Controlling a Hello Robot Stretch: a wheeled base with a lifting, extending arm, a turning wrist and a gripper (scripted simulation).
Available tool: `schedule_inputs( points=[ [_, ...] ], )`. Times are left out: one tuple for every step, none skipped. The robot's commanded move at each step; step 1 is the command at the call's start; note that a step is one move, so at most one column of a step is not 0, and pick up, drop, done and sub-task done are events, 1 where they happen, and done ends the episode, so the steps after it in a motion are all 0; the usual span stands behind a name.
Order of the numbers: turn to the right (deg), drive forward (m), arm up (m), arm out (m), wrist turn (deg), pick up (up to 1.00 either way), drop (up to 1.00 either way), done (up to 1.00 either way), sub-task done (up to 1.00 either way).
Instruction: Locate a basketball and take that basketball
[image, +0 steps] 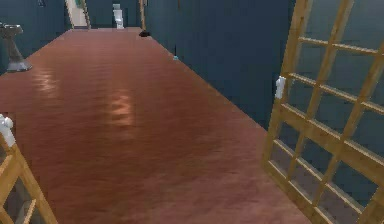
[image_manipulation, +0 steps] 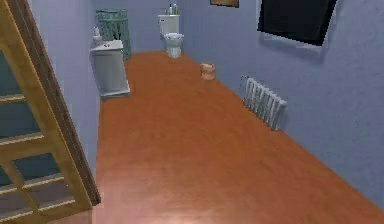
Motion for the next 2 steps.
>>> schedule_inputs(
  points=[
    [-15.0,0.0,0.0,0.0,0.0,0.0,0.0,0.0,0.0],
    [0.0,1.0,0.0,0.0,0.0,0.0,0.0,0.0,0.0]
  ],
)
